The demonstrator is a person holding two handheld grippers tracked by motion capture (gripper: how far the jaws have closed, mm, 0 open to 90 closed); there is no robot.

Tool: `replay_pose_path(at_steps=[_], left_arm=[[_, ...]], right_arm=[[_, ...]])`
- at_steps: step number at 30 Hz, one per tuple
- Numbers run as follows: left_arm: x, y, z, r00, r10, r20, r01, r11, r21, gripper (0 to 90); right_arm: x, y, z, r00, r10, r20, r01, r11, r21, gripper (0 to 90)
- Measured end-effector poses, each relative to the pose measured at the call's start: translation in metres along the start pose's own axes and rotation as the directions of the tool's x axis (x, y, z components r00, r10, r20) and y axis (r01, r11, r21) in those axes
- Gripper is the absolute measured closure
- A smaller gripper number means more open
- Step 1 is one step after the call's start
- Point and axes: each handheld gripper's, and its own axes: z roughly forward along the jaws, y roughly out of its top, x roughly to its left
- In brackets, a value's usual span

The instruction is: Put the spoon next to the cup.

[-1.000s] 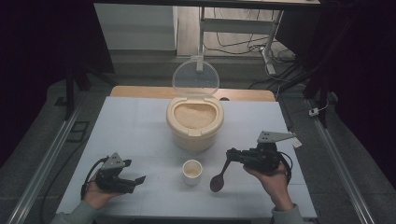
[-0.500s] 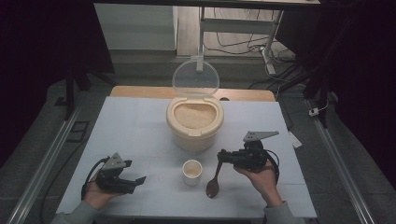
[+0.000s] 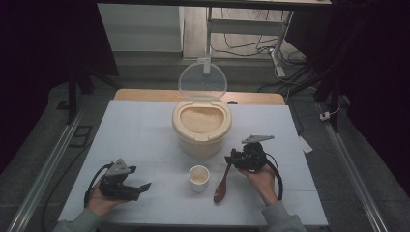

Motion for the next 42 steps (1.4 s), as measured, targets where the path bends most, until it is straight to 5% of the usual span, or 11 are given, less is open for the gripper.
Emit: replay_pose_path(at_steps=[13, 19, 25, 32, 38, 42], left_arm=[[0.000, -0.001, 0.000, 1.0000, -0.002, -0.002, 0.002, 1.0000, 0.009, 14.1], [0.000, -0.002, -0.001, 1.0000, -0.007, -0.005, 0.007, 1.0000, 0.007, 14.1], [0.000, -0.003, -0.002, 0.9999, -0.011, -0.009, 0.011, 0.9999, 0.000, 14.1], [0.000, -0.003, -0.003, 0.9998, -0.011, -0.015, 0.011, 0.9999, -0.012, 14.0], [0.000, -0.002, -0.003, 0.9998, -0.008, -0.018, 0.007, 0.9998, -0.016, 13.9], [0.000, -0.002, -0.003, 0.9998, -0.003, -0.019, 0.003, 0.9999, -0.016, 13.9]], right_arm=[[-0.001, -0.003, 0.020, 0.9887, -0.047, 0.142, 0.037, 0.9971, 0.066, 46.6], [-0.004, -0.005, 0.020, 0.9841, -0.029, 0.175, 0.021, 0.9988, 0.044, 38.7], [-0.005, -0.007, -0.001, 0.9868, -0.028, 0.160, 0.035, 0.9985, -0.043, 37.9], [0.003, -0.023, -0.039, 0.9859, -0.135, 0.098, 0.149, 0.9771, -0.151, 38.7], [-0.002, -0.043, -0.069, 0.9838, -0.164, 0.073, 0.176, 0.9600, -0.218, 38.8], [-0.007, -0.054, -0.080, 0.9832, -0.169, 0.070, 0.180, 0.9570, -0.227, 38.8]])
